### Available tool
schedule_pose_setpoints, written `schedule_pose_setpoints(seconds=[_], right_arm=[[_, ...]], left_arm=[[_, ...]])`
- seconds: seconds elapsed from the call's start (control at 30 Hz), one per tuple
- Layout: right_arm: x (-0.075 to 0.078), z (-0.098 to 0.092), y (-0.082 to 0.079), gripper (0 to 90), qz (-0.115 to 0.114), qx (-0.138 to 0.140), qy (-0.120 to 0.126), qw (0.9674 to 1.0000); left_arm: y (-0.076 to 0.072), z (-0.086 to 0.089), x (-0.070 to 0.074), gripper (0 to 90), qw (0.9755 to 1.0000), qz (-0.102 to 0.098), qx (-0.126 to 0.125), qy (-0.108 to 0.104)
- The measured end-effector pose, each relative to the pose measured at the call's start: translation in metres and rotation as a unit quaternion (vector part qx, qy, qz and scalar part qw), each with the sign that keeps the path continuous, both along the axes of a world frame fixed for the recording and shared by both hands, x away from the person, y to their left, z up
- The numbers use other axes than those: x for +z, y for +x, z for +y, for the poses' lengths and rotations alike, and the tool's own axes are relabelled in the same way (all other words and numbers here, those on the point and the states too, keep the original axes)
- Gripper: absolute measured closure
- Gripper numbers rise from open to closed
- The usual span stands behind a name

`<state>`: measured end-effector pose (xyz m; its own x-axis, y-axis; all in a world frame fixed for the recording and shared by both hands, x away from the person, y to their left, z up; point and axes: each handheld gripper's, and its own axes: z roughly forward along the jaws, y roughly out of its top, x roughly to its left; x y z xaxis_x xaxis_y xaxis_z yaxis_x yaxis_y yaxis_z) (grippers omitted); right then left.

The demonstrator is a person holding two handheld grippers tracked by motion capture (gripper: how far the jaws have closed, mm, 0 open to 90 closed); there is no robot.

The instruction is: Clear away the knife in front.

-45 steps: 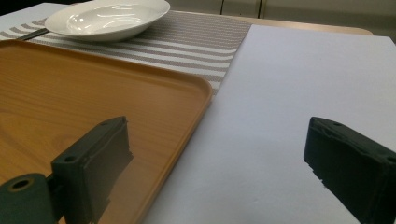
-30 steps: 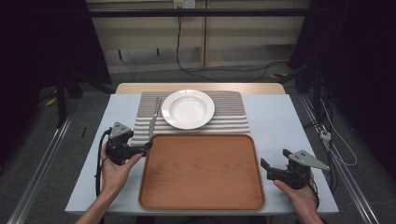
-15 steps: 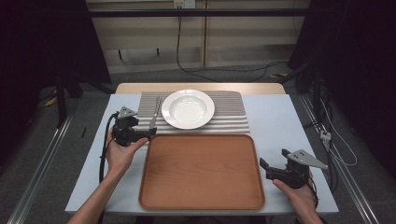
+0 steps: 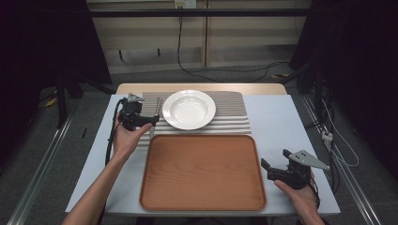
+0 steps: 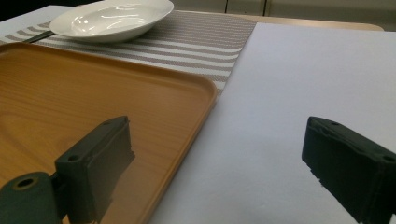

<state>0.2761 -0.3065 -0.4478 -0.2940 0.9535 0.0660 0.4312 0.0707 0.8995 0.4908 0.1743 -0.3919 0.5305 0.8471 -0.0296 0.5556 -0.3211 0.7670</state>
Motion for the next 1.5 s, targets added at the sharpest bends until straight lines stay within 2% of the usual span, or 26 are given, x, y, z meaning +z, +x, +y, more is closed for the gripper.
schedule_pose_setpoints(seconds=[0.07,0.17,0.3,0.4,0.53,0.6,0.7,0.77,0.87,0.97,1.03,1.07,1.13,1.2,1.37,1.5], right_arm=[[-0.001,0.0,0.001,8.0,0.001,0.001,0.0,1.0],[-0.001,0.001,0.001,8.0,0.002,-0.001,-0.002,1.0],[-0.002,0.0,0.002,8.0,0.004,0.002,0.0,1.0],[-0.002,0.001,0.002,8.0,0.004,0.003,0.0,1.0],[-0.002,0.001,0.003,8.0,0.004,0.005,-0.002,1.0],[-0.002,0.002,0.004,8.0,0.005,0.006,-0.001,1.0],[-0.002,0.002,0.005,8.1,0.006,0.009,-0.001,0.9999],[-0.002,0.002,0.005,8.0,0.006,0.009,-0.001,0.9999],[-0.002,0.002,0.005,8.1,0.007,0.009,-0.001,0.9999],[-0.003,0.002,0.006,8.1,0.007,0.01,0.0,0.9999],[-0.003,0.002,0.006,8.1,0.007,0.011,0.0,0.9999],[-0.002,0.002,0.006,8.1,0.007,0.011,-0.001,0.9999],[-0.002,0.003,0.006,8.1,0.007,0.014,-0.002,0.9999],[-0.002,0.003,0.006,8.1,0.008,0.013,-0.001,0.9999],[-0.002,0.003,0.005,8.1,0.008,0.012,-0.001,0.9999],[-0.002,0.003,0.006,8.1,0.008,0.012,0.0,0.9999]], left_arm=[[0.006,-0.001,-0.001,19.4,0.9999,-0.007,0.004,0.012],[0.017,0.0,-0.005,22.7,0.9998,-0.009,0.015,0.006],[0.029,0.001,-0.012,24.0,0.9995,0.008,0.03,0.003],[0.039,0.001,-0.016,25.0,0.9991,0.023,0.032,0.019],[0.052,-0.001,-0.02,31.8,0.9983,0.032,0.036,0.031],[0.058,-0.004,-0.024,33.1,0.9982,0.036,0.041,0.024],[0.068,-0.007,-0.031,38.6,0.9972,0.053,0.046,0.024],[0.073,-0.008,-0.037,43.4,0.9969,0.058,0.049,0.023],[0.079,-0.01,-0.045,45.3,0.9959,0.068,0.053,0.025],[0.086,-0.011,-0.053,50.1,0.9946,0.077,0.065,0.025],[0.089,-0.015,-0.057,52.4,0.9939,0.086,0.061,0.032],[0.09,-0.017,-0.058,53.6,0.9939,0.085,0.06,0.037],[0.09,-0.019,-0.058,61.6,0.9939,0.08,0.064,0.042],[0.091,-0.02,-0.059,65.9,0.9936,0.083,0.063,0.043],[0.095,-0.021,-0.065,69.1,0.9933,0.088,0.064,0.039],[0.098,-0.025,-0.065,72.4,0.9928,0.09,0.061,0.049]])
